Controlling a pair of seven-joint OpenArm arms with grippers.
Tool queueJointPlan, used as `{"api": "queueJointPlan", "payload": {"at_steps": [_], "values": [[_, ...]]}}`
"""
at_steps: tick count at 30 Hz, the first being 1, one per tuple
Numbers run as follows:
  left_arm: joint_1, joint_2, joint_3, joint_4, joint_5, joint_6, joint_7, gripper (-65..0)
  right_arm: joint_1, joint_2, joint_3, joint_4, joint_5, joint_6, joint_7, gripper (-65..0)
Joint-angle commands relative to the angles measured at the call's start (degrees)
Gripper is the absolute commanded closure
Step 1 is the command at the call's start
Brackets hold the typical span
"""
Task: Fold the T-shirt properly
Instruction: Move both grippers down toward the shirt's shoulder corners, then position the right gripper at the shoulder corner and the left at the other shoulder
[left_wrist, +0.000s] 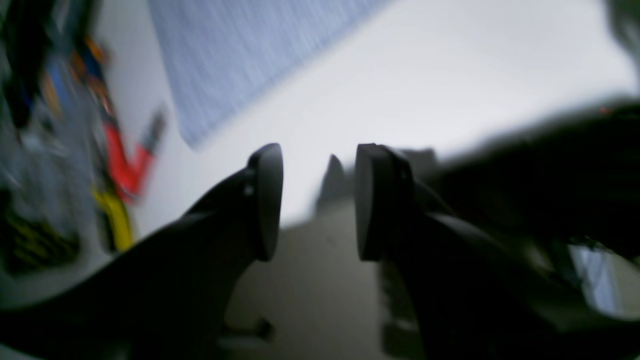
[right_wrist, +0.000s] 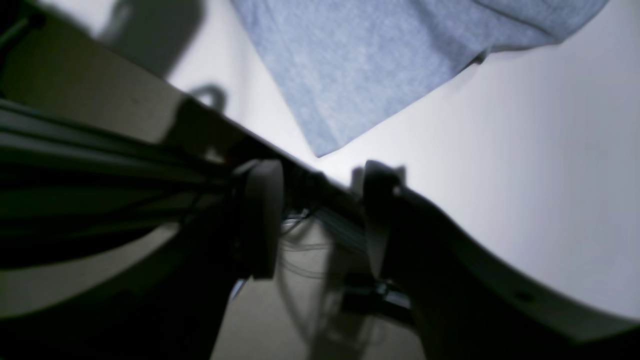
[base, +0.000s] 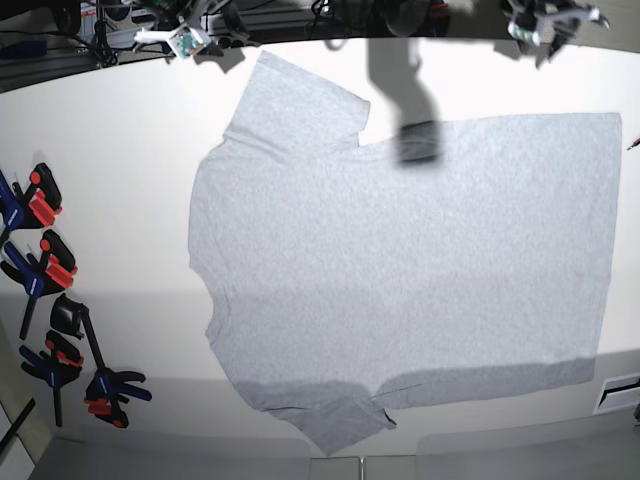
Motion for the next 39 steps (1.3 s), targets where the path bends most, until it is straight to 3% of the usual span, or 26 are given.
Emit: {"api": "queueJointPlan", "payload": {"at_steps": [1, 4, 7, 12, 16, 21, 24, 31, 35, 39], "values": [[0.15, -1.57, -0.24, 0.96, 0.5, 0.61, -1.14, -21.6, -0.46, 1.33, 0.17, 1.16, -0.81, 1.81, 0.81, -25.0], [-1.49, -5.31, -0.24, 0.96, 0.5, 0.83, -1.4, -21.6, -0.5, 5.05, 0.2, 1.16, -5.09, 4.79, 0.81, -25.0], [-1.73, -6.23, -0.15, 0.96, 0.35, 0.74, -1.55, -21.5, -0.48, 8.46, 0.2, 1.16, -12.92, 3.85, 0.87, -25.0], [-2.47, -6.23, -0.13, 0.96, 0.26, 0.76, -9.25, -21.5, -0.46, 12.9, -0.15, 1.14, -27.93, -2.91, 1.49, -25.0], [-5.11, -6.23, -0.13, 0.96, 0.2, 0.76, -8.15, -21.6, -0.46, 14.86, -5.14, 1.14, -37.42, -8.61, 2.12, -25.0], [-8.72, -6.21, -0.13, 0.96, -6.54, 0.74, -7.37, -21.6, 0.55, 14.58, -15.61, 0.98, -48.41, -17.84, 1.57, -25.0], [-10.67, -6.21, -0.13, 0.96, -9.6, 0.66, -7.34, -21.6, 4.04, 13.46, -21.73, 0.59, -50.4, -21.4, 0.55, -25.0], [-13.64, -6.23, -0.13, 0.96, -9.81, 0.63, -7.1, -21.6, 15.08, 7.63, -32.72, -4.96, -49.55, -21.16, 0.17, -25.0], [-13.6, -6.21, -0.13, 0.96, -9.84, 0.61, -6.95, -21.6, 19.02, 6.93, -38.66, -10.58, -50.8, -19.93, -0.11, -25.0], [-13.62, -6.23, -0.13, 0.96, -9.84, 0.63, -6.97, -21.6, 21.2, 6.93, -42.62, -13.7, -55.01, -24.68, -0.28, -26.2]]}}
